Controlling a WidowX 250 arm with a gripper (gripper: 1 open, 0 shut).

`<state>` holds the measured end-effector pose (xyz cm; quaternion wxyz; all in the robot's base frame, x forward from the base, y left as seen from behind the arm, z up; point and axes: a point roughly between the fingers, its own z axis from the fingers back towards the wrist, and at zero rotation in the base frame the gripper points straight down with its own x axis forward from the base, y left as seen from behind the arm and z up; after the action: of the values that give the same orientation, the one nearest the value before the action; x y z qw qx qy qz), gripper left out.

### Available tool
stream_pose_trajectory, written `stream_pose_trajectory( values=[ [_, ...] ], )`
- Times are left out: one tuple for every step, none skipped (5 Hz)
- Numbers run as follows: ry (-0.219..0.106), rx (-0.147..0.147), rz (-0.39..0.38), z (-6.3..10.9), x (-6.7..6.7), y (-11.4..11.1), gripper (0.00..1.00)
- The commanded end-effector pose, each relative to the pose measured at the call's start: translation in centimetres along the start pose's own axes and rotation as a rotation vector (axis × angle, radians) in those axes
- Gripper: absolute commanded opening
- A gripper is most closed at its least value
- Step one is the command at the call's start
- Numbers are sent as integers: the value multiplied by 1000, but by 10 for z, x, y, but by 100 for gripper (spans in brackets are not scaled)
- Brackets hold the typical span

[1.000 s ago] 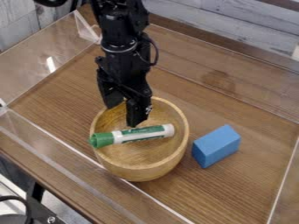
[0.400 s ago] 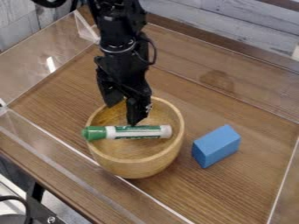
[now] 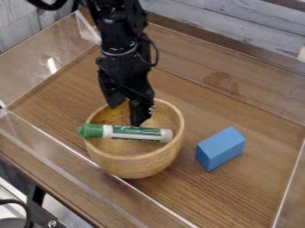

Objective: Remove the green marker from inside the brown bowl and put it on the table

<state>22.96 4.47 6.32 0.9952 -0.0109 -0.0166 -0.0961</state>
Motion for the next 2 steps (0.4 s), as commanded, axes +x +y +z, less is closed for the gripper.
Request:
stream_pose_trajectory(
  values=[
    [-29,6,14,8,1,1,100],
    [-30,2,16,10,0,0,100]
  ],
)
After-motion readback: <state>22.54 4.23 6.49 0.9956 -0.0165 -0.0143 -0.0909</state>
